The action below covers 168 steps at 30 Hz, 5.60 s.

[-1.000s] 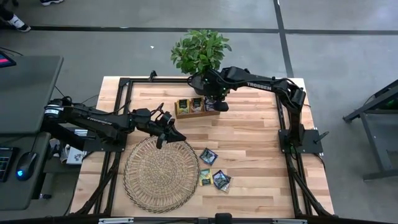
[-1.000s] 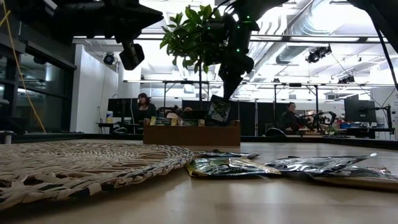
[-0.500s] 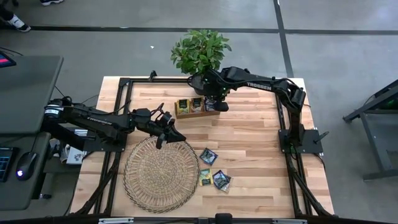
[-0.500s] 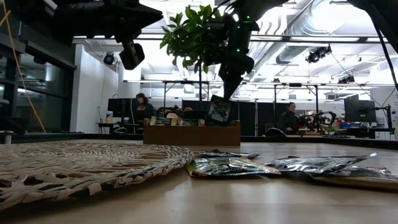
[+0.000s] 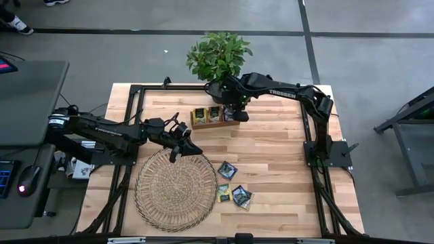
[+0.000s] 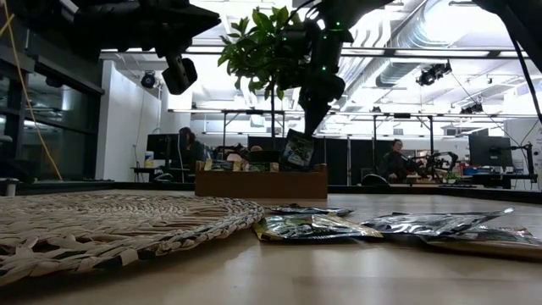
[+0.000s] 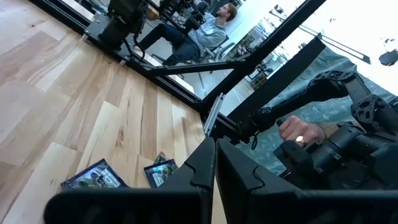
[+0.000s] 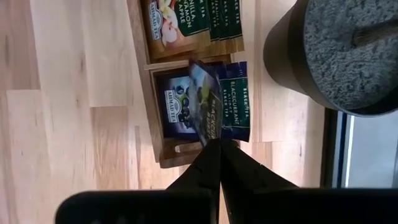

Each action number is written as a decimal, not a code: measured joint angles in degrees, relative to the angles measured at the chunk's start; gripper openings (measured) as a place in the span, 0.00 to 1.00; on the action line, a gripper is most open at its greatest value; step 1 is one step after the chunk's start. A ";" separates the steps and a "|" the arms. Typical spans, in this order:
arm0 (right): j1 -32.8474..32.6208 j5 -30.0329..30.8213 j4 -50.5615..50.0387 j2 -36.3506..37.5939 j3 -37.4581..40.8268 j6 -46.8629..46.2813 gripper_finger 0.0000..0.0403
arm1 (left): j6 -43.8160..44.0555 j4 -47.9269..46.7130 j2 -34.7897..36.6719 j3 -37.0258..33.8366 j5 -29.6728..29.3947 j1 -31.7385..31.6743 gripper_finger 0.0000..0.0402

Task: Pick & Place Tea
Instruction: Put the blue tea bag into the right section of the wooden organizer

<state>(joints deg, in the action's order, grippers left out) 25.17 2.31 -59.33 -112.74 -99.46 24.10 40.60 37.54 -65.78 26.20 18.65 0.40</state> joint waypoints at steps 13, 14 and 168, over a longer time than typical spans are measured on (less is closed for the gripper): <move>-0.07 3.10 -0.49 -2.50 0.04 -5.47 0.00 | 0.00 0.00 0.00 0.00 0.33 0.00 0.04; -0.07 3.30 -0.91 -2.50 0.04 -5.85 0.00 | 0.00 0.00 0.00 0.00 0.35 0.00 0.04; -43.06 5.28 44.30 5.61 40.32 -84.13 0.00 | 12.80 -27.37 -42.49 28.06 4.39 -1.49 0.24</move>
<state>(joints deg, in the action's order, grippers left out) -17.89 7.60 -15.03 -107.13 -59.14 -60.03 53.40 10.17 -108.27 54.26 23.04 -1.09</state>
